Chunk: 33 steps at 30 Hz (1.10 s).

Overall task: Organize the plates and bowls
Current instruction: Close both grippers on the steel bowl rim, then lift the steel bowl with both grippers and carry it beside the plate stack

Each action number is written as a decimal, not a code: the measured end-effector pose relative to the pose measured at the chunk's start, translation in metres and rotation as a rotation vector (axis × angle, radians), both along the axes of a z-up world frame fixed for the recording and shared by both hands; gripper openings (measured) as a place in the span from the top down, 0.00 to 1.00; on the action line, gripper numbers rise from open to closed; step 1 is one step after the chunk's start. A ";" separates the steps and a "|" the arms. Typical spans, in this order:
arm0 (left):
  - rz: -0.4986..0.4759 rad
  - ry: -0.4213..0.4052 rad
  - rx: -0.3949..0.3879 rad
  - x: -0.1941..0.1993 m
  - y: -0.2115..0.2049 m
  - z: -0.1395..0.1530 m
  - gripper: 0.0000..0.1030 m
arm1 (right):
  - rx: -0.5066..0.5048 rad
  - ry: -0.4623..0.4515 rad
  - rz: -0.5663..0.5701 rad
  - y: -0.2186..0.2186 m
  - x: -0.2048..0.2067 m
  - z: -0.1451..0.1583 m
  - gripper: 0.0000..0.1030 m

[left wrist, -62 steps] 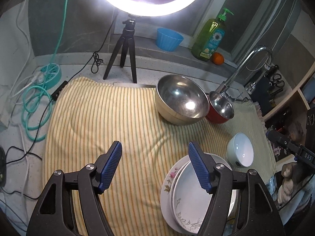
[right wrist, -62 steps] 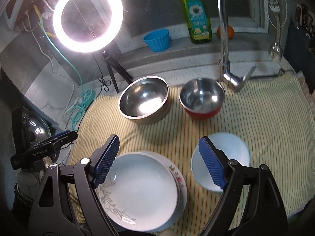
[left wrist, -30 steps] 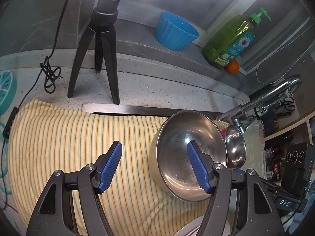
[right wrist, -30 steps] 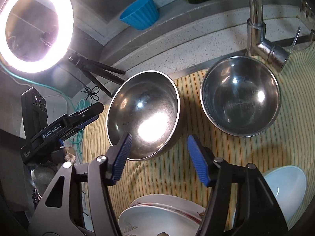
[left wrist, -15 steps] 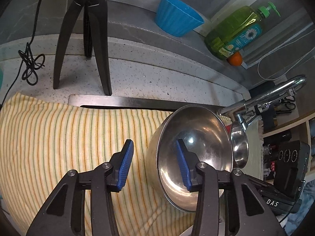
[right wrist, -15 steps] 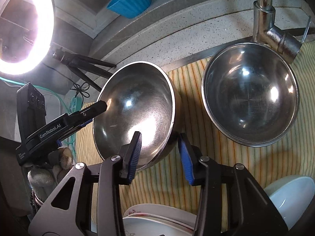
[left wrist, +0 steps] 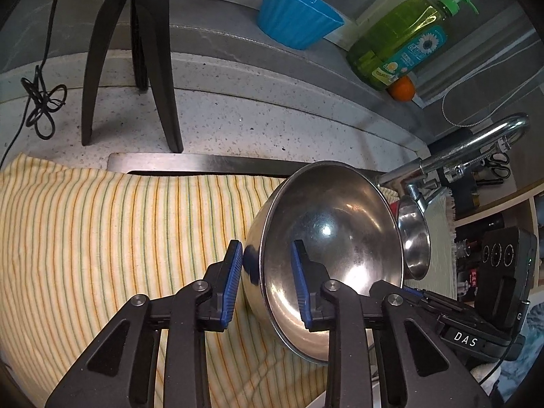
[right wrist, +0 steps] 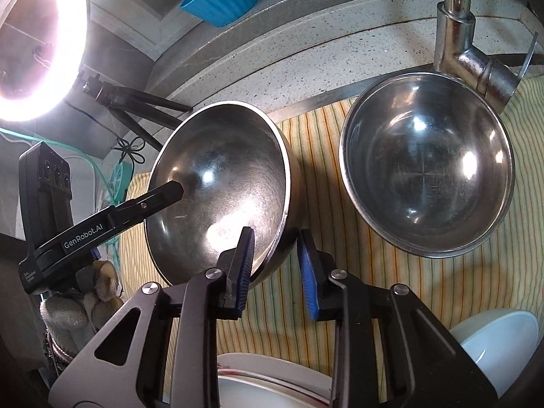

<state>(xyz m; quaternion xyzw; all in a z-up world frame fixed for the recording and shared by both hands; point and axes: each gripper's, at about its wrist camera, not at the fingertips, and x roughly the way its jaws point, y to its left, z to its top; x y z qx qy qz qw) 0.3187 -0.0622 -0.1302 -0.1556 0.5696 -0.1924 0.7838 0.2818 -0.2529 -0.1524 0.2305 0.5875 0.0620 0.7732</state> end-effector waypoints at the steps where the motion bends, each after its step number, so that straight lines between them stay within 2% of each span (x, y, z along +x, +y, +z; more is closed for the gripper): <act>1: 0.004 -0.005 0.006 -0.002 0.000 0.001 0.75 | -0.002 -0.001 0.005 0.002 -0.001 0.001 0.74; 12: 0.069 -0.042 -0.013 -0.036 0.030 0.017 0.75 | -0.003 -0.027 0.089 0.029 -0.015 0.015 0.74; 22: 0.151 -0.075 -0.009 -0.083 0.065 0.031 0.75 | -0.002 -0.051 0.193 0.069 -0.037 0.028 0.74; 33: 0.249 -0.080 -0.013 -0.141 0.104 0.034 0.75 | -0.004 -0.052 0.315 0.118 -0.067 0.031 0.73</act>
